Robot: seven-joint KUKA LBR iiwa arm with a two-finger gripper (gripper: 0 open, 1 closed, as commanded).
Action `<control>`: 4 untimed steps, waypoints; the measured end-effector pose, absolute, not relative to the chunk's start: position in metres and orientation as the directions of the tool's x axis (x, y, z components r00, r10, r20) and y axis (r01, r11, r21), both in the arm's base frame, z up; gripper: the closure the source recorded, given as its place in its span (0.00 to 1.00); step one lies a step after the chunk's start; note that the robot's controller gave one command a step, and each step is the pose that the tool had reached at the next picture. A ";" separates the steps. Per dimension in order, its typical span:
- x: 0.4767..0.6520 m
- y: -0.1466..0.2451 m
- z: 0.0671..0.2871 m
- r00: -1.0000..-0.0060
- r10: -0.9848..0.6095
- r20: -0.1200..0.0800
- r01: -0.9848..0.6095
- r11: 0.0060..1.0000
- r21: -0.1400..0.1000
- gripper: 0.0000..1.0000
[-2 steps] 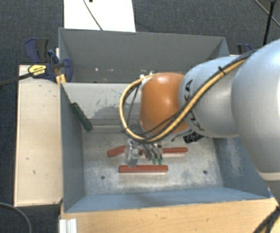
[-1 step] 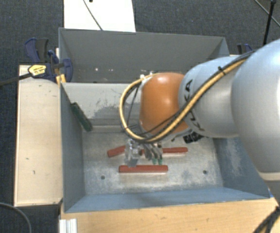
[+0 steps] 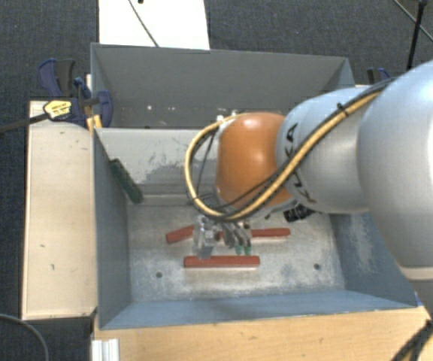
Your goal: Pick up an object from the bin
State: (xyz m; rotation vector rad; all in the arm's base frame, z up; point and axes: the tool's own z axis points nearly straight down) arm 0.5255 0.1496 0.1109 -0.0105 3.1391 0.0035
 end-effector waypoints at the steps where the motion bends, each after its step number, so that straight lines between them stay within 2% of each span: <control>1: 0.525 0.150 0.111 -1.000 -0.007 -0.002 -0.007 1.000 0.002 1.00; 2: 0.570 0.151 0.139 -1.000 0.002 -0.008 0.002 1.000 0.003 1.00; 3: 0.567 0.151 0.137 -1.000 0.002 -0.002 0.002 1.000 0.001 0.00; 4: 0.565 0.164 0.099 -0.999 0.044 0.002 0.044 0.999 0.001 0.00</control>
Offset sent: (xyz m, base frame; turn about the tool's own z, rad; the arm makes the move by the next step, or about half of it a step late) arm 0.0000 0.0000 0.0000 0.0000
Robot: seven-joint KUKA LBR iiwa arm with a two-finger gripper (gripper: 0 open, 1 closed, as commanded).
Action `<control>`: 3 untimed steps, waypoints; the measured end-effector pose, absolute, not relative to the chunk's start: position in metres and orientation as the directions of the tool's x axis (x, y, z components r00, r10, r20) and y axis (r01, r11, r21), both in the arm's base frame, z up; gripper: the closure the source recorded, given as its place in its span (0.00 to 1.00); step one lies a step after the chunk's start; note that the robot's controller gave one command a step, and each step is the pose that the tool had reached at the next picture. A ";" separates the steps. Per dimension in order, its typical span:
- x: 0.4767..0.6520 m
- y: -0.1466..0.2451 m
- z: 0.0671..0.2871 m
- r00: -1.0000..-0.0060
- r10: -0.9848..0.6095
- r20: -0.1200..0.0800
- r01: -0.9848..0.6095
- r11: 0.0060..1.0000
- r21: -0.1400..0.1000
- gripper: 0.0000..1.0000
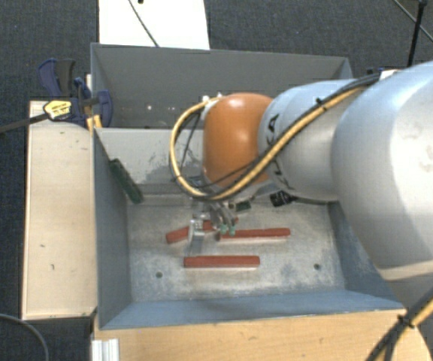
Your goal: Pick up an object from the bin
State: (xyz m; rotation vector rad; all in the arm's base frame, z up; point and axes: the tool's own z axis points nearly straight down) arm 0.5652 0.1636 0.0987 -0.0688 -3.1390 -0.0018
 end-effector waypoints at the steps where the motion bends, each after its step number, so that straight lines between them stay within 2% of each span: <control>1: 0.566 0.211 0.069 -0.999 0.050 -0.002 0.050 0.999 0.004 0.00; 2: 0.568 0.180 0.073 -0.953 -0.302 -0.001 -0.302 0.953 -0.001 0.00; 3: 0.567 0.181 0.072 -0.954 -0.301 0.000 -0.301 0.954 0.001 1.00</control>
Offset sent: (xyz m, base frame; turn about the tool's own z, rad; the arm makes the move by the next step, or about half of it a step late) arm 0.0015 0.0434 -0.0287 0.0112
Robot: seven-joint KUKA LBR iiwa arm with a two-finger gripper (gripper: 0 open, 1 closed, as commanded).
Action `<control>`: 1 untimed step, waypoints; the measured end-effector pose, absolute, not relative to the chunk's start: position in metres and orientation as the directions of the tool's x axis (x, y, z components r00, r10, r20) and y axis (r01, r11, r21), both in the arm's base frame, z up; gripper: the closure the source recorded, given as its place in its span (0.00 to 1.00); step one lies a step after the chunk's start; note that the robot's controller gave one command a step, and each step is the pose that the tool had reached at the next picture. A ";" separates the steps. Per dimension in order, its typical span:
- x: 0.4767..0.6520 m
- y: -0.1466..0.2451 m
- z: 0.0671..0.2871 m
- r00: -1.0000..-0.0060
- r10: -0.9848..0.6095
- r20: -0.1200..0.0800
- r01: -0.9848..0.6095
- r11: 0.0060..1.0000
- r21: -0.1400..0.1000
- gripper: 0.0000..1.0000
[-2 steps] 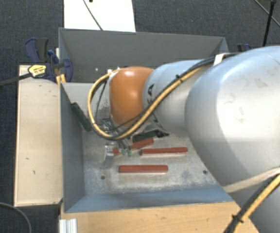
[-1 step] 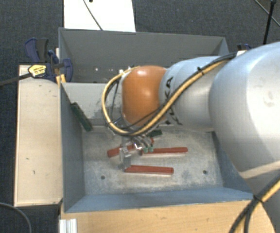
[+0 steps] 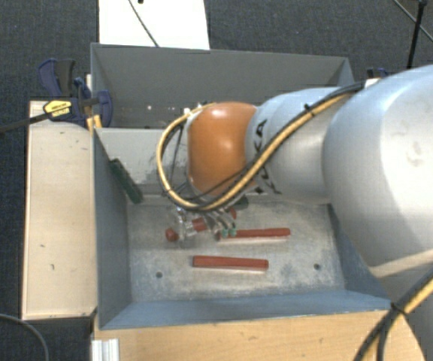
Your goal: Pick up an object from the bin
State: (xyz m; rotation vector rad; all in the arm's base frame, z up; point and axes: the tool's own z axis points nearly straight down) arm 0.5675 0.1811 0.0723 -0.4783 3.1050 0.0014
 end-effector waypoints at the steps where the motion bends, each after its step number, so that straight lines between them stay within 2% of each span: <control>1: 0.552 0.260 0.191 -0.959 -0.284 -0.011 -0.284 0.959 0.005 1.00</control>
Offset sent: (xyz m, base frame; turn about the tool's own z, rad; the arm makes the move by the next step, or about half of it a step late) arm -0.0163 0.0738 0.1128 0.0232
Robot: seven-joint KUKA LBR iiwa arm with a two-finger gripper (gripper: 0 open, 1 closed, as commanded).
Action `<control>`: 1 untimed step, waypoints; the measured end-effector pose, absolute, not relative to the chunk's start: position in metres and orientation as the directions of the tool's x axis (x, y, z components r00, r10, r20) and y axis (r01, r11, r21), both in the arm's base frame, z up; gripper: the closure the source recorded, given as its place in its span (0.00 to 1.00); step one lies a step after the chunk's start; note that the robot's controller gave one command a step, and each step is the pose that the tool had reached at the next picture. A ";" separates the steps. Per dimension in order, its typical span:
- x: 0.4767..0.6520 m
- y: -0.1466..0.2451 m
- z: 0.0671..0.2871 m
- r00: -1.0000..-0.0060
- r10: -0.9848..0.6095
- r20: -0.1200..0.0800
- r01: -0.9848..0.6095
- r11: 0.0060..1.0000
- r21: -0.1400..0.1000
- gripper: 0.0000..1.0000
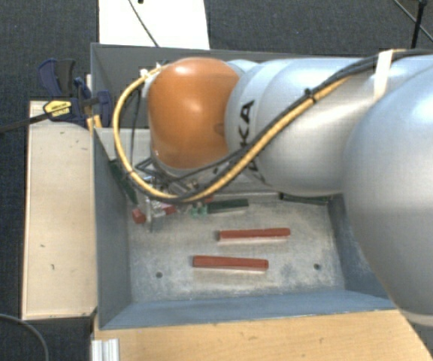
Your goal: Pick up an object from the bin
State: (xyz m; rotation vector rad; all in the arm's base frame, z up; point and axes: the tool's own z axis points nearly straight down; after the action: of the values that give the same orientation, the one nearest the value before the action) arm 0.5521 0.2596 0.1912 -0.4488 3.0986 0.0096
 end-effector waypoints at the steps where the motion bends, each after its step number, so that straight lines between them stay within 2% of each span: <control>1: 0.499 0.255 0.248 -0.833 -0.553 -0.007 -0.553 0.833 0.000 1.00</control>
Offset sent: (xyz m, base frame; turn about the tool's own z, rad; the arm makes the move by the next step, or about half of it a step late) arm -0.0538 -0.0063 0.0547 -0.2971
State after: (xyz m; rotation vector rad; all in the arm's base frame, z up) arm 0.4990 0.2546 0.2481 -0.9050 3.0019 0.0031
